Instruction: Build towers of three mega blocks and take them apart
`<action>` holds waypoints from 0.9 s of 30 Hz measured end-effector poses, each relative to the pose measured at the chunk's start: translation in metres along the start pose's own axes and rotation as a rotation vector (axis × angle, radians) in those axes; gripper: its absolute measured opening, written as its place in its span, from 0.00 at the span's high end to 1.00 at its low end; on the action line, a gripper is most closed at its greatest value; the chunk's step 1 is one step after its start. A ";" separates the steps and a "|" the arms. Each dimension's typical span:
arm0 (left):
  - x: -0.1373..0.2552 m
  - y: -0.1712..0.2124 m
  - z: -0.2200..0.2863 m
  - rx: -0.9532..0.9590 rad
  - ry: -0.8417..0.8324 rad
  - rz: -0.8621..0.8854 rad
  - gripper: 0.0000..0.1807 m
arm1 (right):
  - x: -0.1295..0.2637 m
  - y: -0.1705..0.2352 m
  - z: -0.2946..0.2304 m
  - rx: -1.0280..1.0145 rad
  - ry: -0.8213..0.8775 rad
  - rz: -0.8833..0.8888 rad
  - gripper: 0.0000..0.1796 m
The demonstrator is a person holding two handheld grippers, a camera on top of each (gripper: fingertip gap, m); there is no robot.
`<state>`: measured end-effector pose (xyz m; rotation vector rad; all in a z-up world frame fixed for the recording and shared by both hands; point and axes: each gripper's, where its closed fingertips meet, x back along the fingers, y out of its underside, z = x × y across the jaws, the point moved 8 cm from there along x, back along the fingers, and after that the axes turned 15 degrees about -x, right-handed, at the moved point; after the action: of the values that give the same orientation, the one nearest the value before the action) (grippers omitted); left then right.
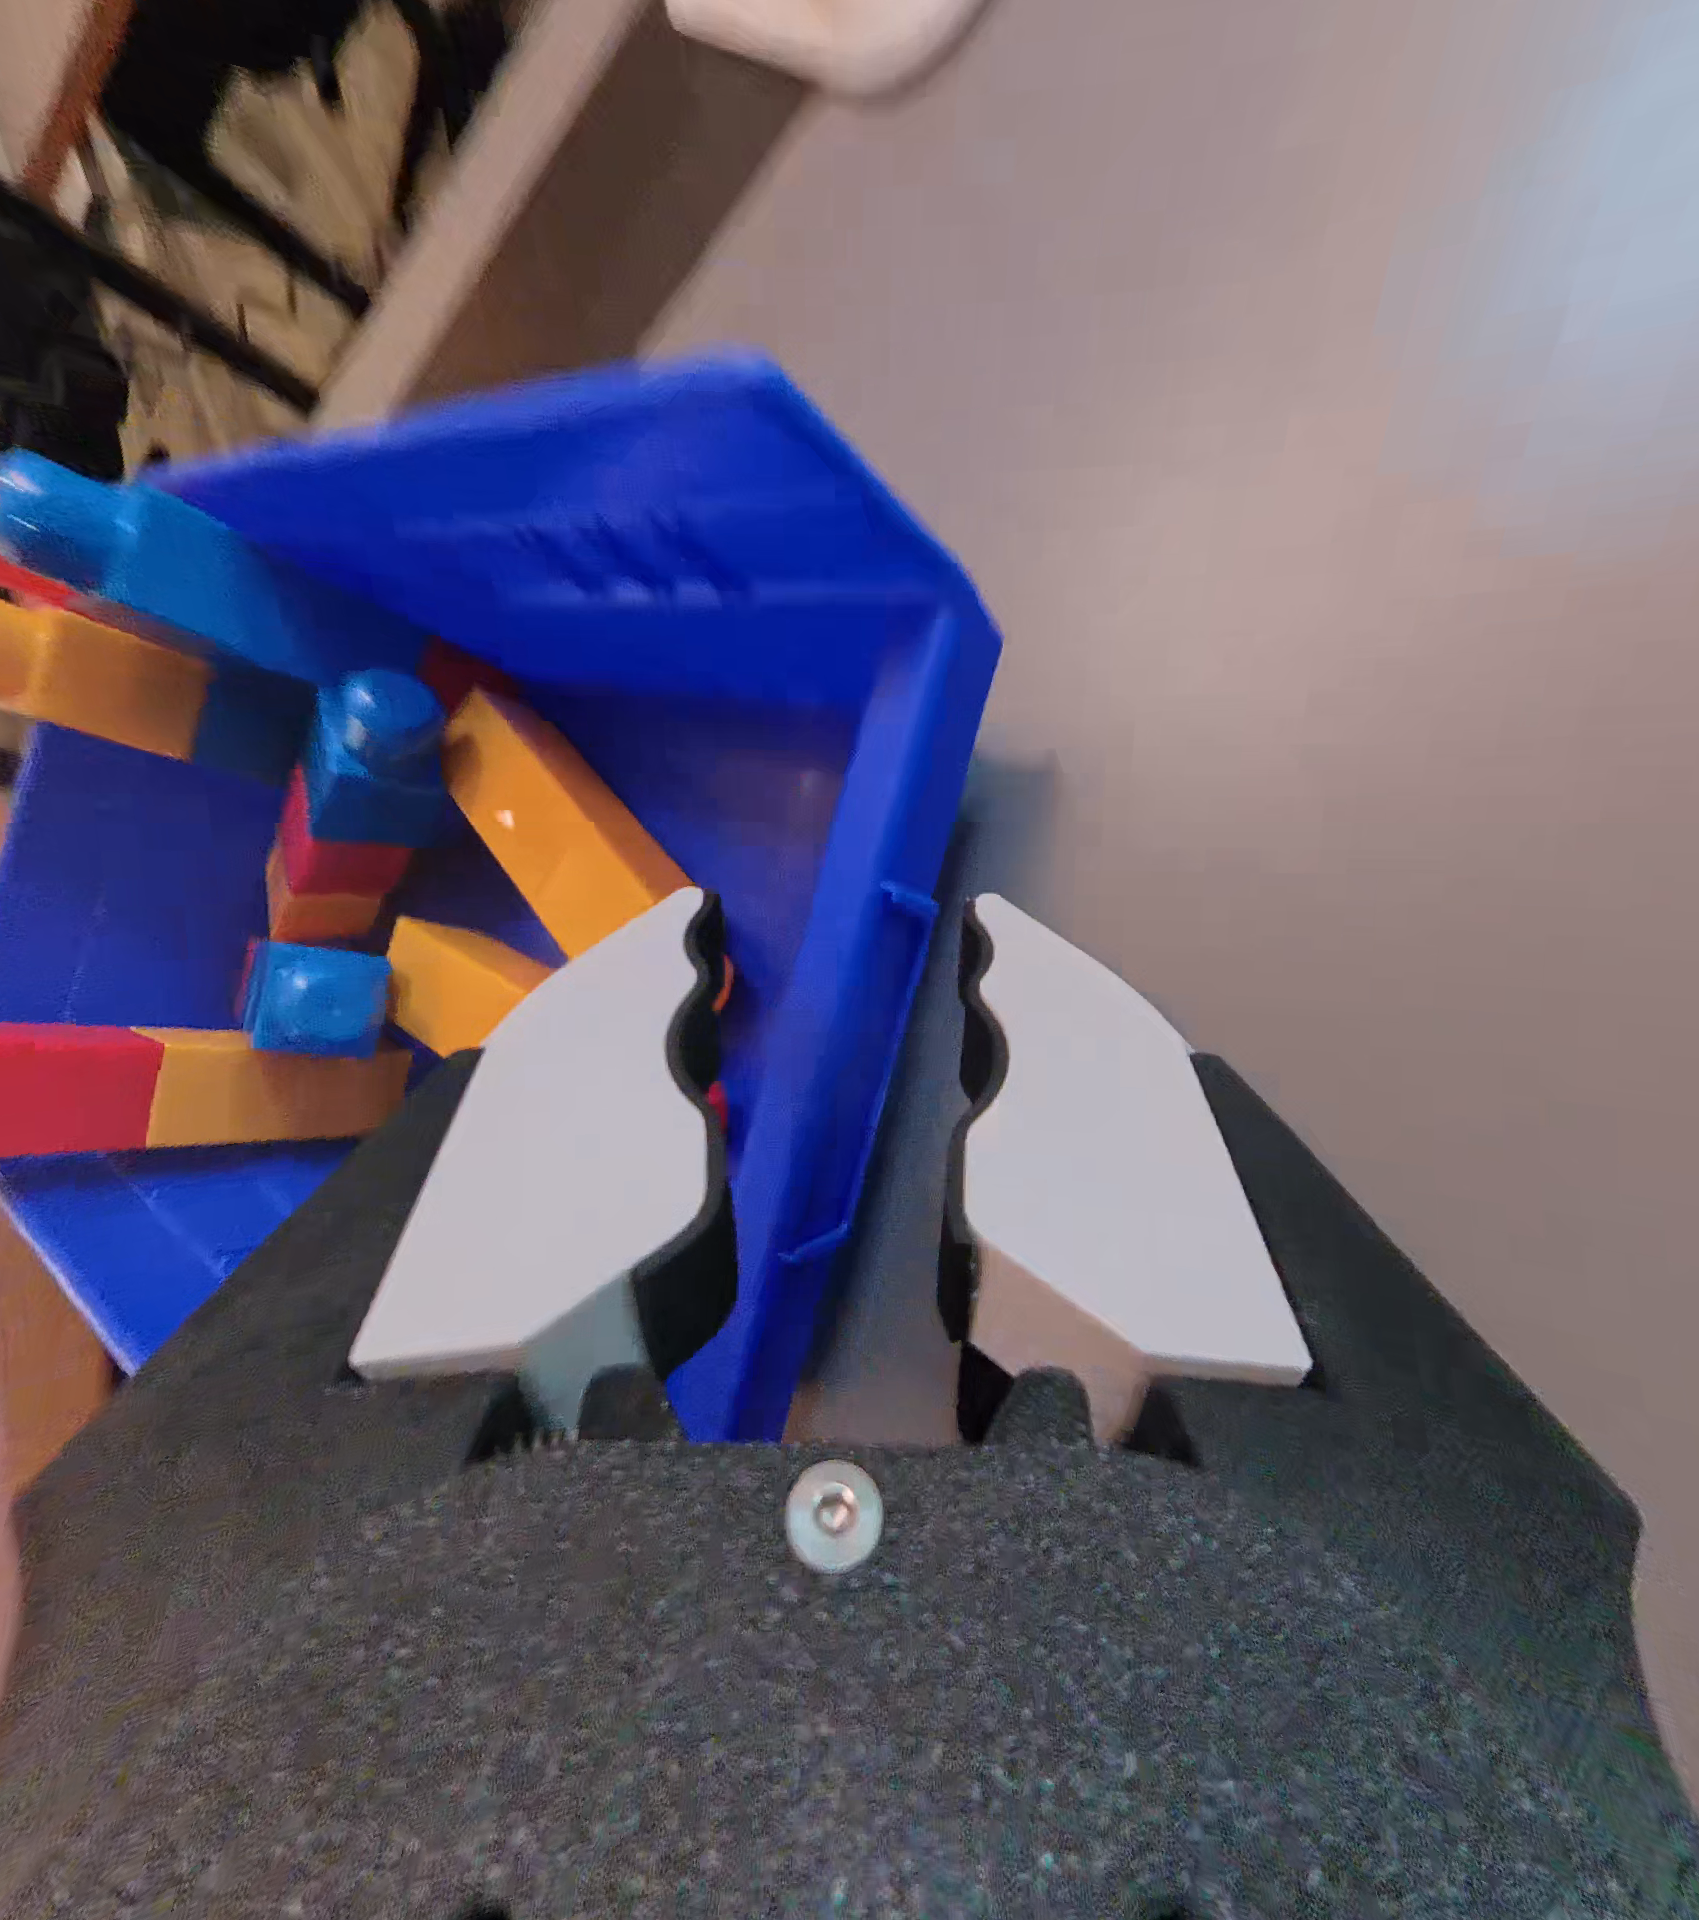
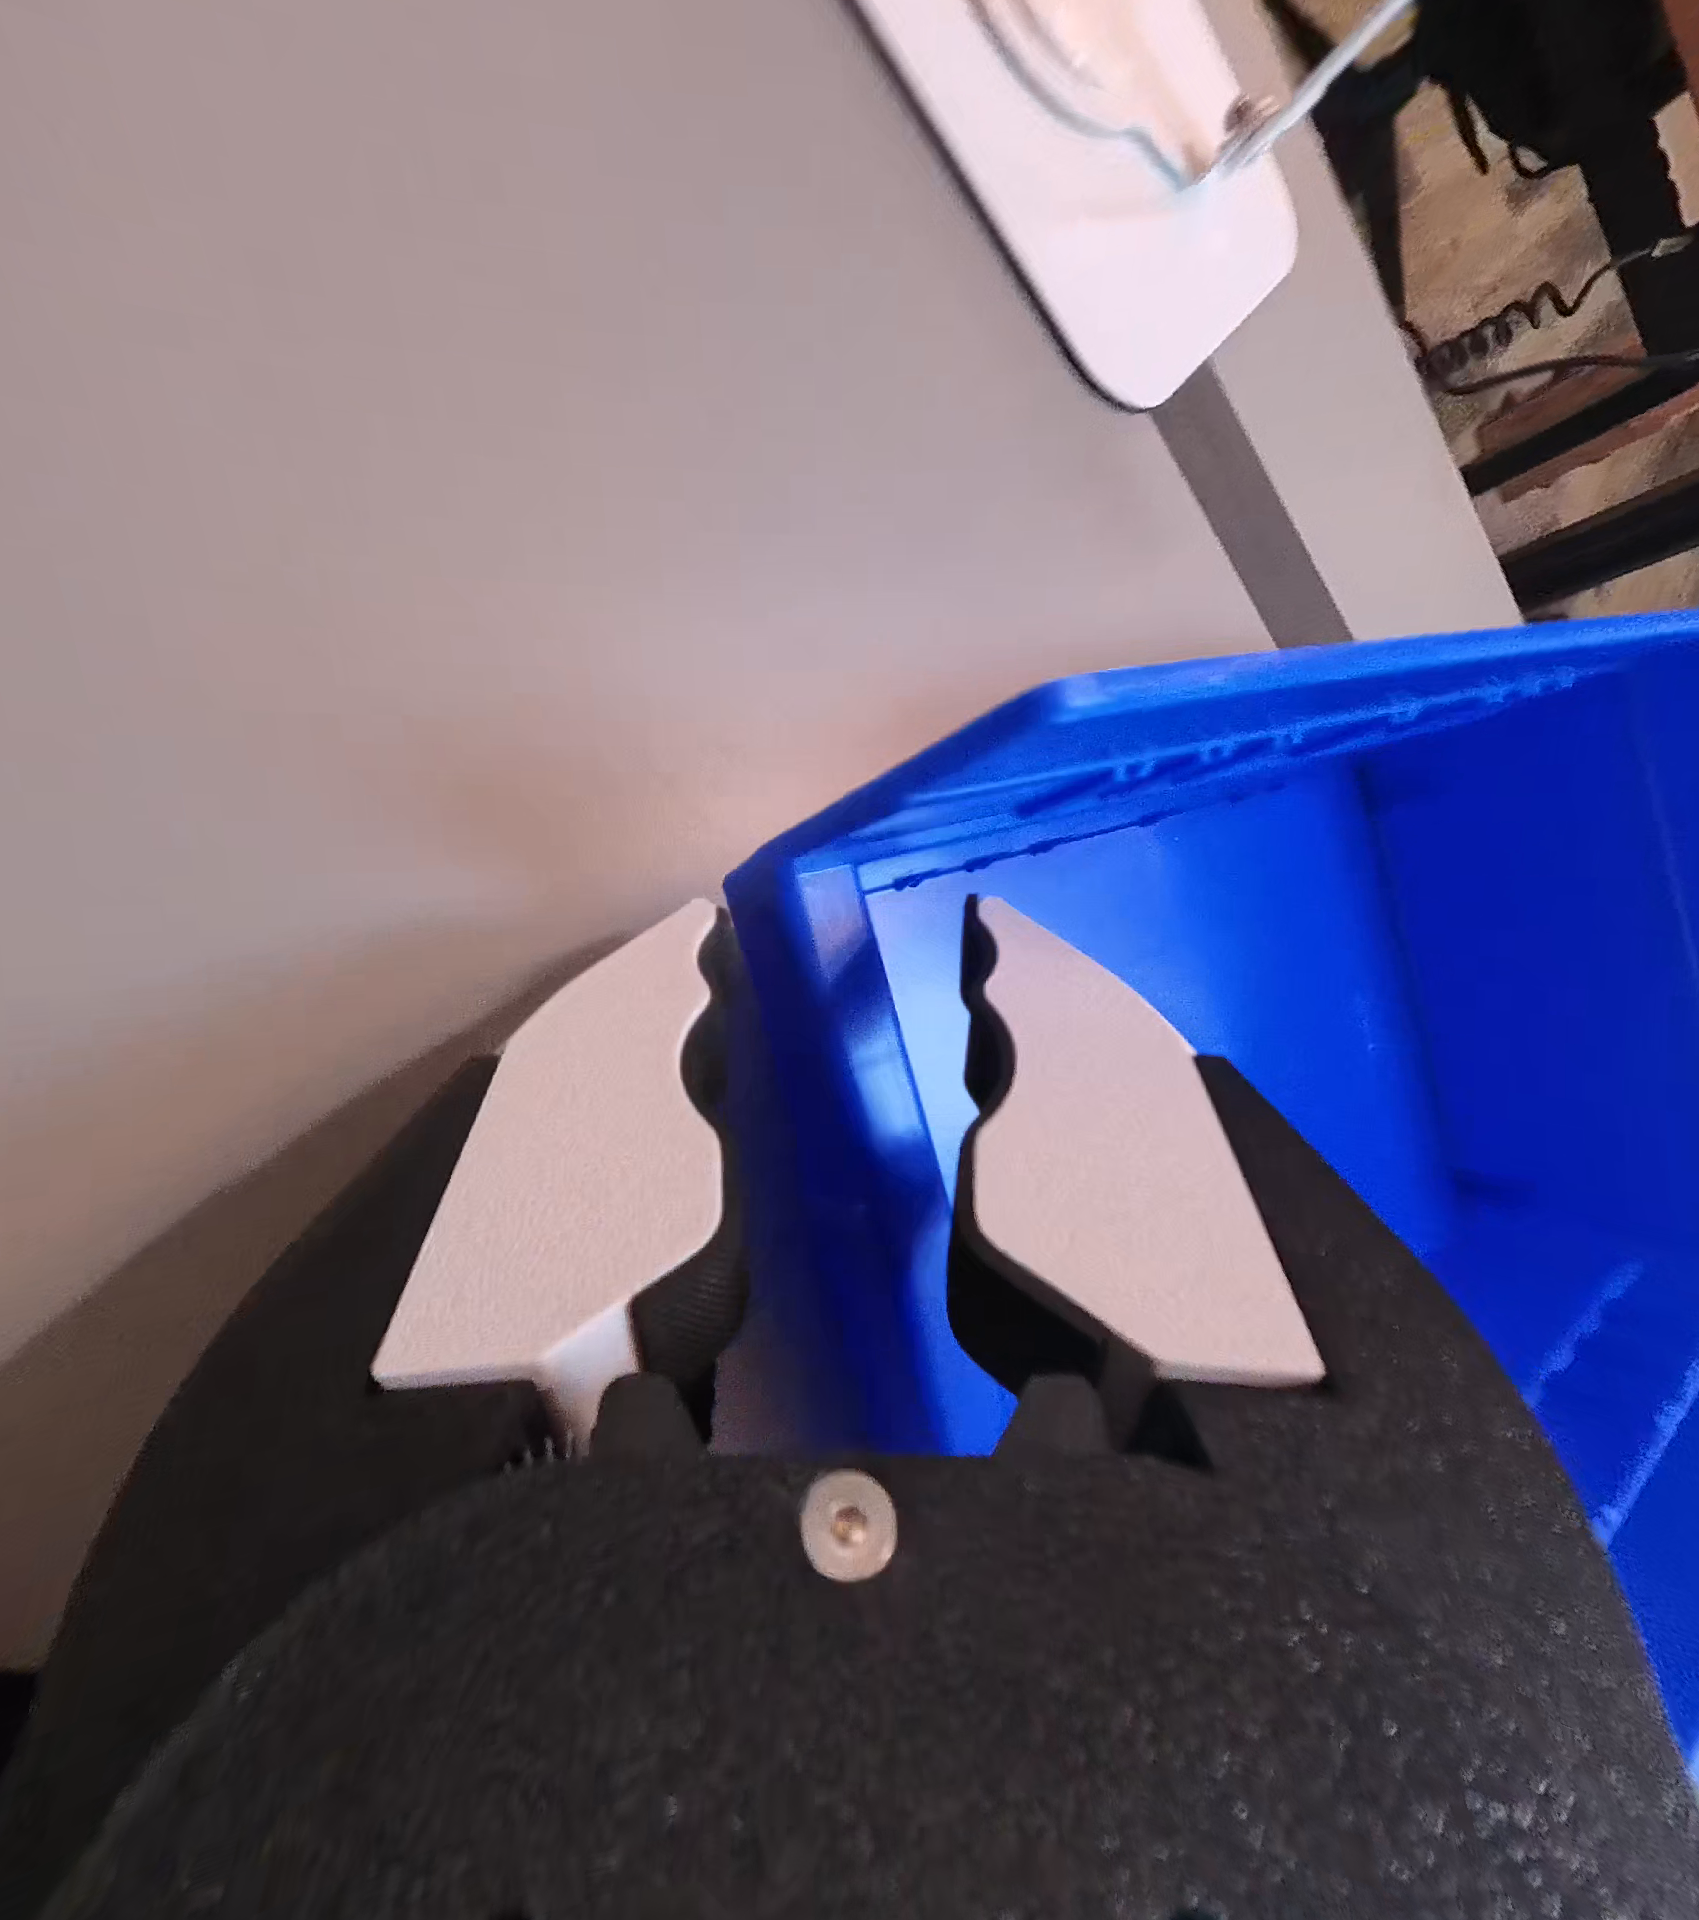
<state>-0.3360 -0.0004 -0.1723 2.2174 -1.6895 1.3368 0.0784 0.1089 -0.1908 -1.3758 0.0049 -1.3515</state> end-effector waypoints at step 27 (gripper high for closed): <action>-0.053 0.119 -0.208 0.396 0.012 -0.176 0.59 | 0.063 -0.011 -0.029 -0.404 -0.379 0.485 0.71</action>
<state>-0.5565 0.0980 -0.1283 2.4771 -1.2733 1.7557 0.0728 0.0519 -0.1499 -1.8100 0.3516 -0.6928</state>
